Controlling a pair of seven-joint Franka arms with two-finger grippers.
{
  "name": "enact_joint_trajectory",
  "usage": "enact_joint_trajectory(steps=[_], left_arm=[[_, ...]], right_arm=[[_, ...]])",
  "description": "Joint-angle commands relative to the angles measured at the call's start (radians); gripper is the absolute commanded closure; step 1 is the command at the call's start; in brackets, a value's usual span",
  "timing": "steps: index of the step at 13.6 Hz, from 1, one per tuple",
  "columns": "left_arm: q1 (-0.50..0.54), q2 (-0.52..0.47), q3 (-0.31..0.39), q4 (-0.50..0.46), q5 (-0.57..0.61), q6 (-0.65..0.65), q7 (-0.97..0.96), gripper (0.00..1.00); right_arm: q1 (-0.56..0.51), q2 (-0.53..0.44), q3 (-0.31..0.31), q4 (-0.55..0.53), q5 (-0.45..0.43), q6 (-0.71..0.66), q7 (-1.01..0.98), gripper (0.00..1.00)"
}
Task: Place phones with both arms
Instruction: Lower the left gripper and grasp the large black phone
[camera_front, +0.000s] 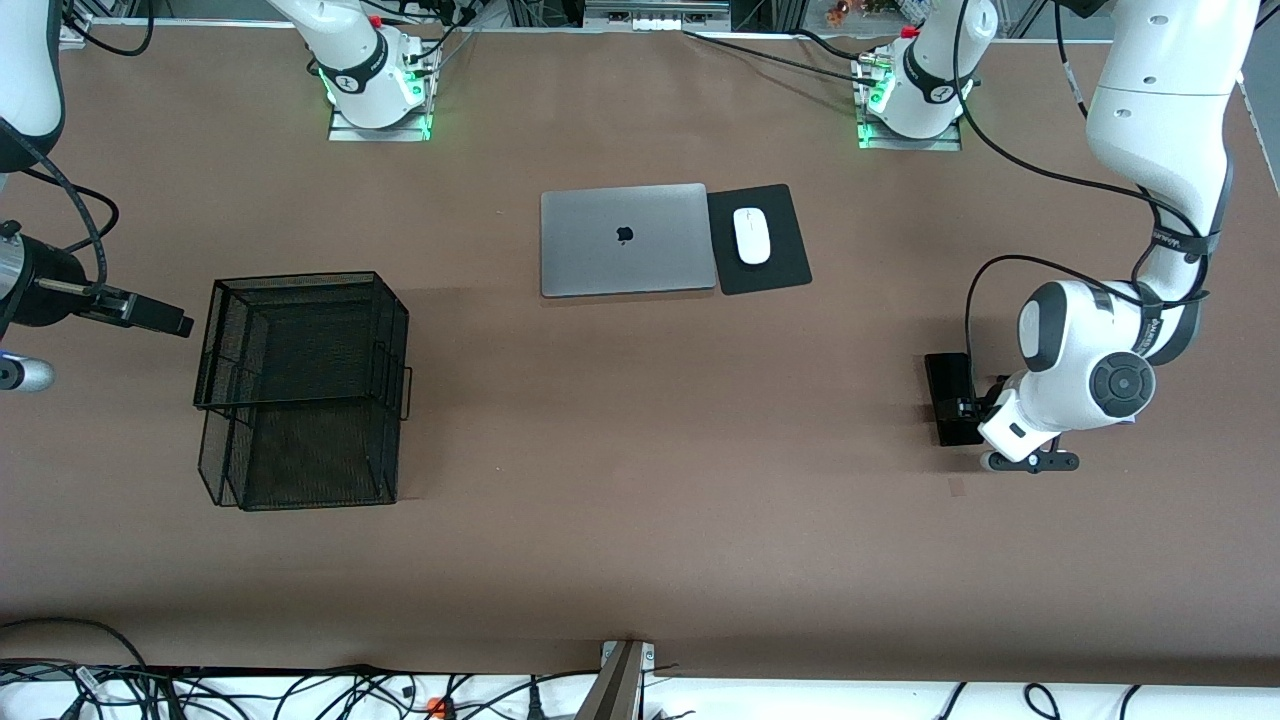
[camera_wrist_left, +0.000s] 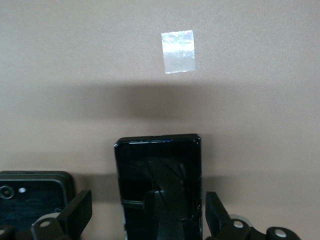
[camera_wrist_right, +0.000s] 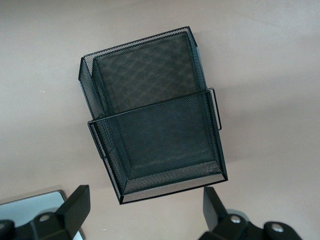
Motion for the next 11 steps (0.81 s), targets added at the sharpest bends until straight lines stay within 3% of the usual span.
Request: enact_joint_trajectory(steps=[1,3,11], left_arm=[[0.003,-0.009,-0.005,-0.062,-0.017,0.076,-0.02,0.0],[0.003,-0.015,-0.005,-0.123,-0.017,0.154,-0.028,0.0],[-0.019,-0.081,-0.016,-0.23,-0.017,0.161,-0.131,0.0]], right_arm=[[-0.002,-0.011,0.007,-0.011,-0.016,0.002,0.002,0.0],[-0.002,-0.011,0.007,-0.011,-0.016,0.002,0.001,0.0],[-0.002,-0.01,0.007,-0.011,-0.016,0.001,0.002,0.0]])
